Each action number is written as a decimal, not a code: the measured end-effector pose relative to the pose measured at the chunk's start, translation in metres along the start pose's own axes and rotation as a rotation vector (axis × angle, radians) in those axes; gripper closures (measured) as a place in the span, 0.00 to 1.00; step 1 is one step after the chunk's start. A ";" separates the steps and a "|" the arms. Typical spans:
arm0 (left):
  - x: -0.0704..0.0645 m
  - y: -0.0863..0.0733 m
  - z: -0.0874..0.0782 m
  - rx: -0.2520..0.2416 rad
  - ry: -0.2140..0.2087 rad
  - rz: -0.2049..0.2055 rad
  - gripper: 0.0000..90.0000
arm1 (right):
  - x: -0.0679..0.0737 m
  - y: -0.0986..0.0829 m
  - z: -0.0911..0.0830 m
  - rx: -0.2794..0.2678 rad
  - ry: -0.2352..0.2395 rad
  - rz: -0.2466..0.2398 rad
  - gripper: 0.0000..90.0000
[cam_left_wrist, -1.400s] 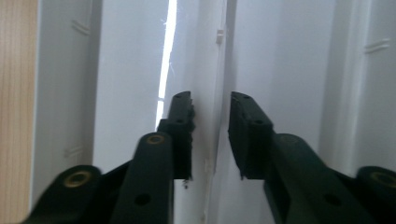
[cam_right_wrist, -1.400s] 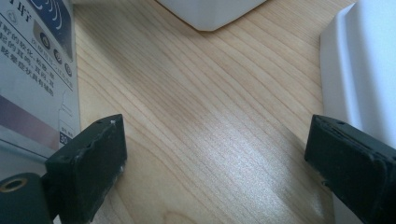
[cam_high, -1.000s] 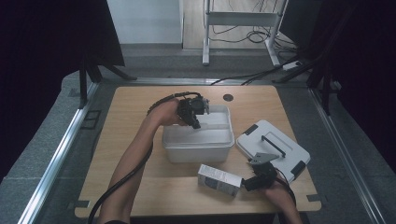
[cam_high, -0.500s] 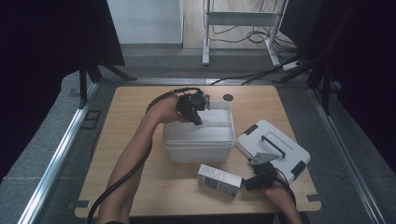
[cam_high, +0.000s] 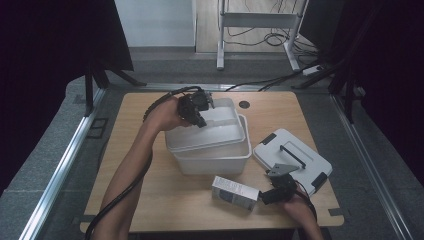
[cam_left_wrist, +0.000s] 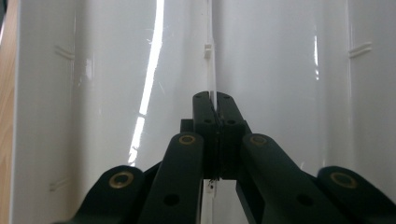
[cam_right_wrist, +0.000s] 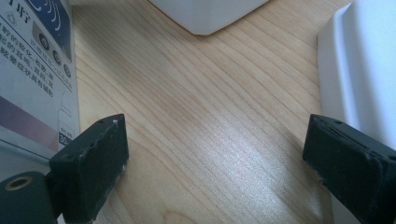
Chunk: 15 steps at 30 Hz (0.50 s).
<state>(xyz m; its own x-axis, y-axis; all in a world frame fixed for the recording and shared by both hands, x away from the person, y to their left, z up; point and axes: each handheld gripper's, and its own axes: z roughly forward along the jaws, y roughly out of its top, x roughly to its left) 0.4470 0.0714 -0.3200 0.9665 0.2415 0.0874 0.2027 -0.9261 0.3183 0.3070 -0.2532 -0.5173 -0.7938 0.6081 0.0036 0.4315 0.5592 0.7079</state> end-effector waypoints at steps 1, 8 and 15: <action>0.001 -0.004 -0.001 0.002 0.007 -0.018 0.99 | 0.000 0.000 0.000 0.000 0.000 0.000 0.07; 0.010 -0.033 -0.010 -0.008 0.045 -0.144 0.99 | 0.000 0.000 0.000 -0.001 0.000 0.002 0.08; 0.016 -0.061 -0.020 0.002 0.087 -0.259 0.99 | 0.000 0.000 0.000 -0.001 -0.001 0.004 0.08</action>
<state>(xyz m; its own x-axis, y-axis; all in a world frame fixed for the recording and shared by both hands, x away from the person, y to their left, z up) 0.4471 0.1370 -0.3194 0.8651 0.4946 0.0835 0.4420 -0.8305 0.3390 0.3068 -0.2532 -0.5173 -0.7916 0.6110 0.0059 0.4344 0.5560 0.7087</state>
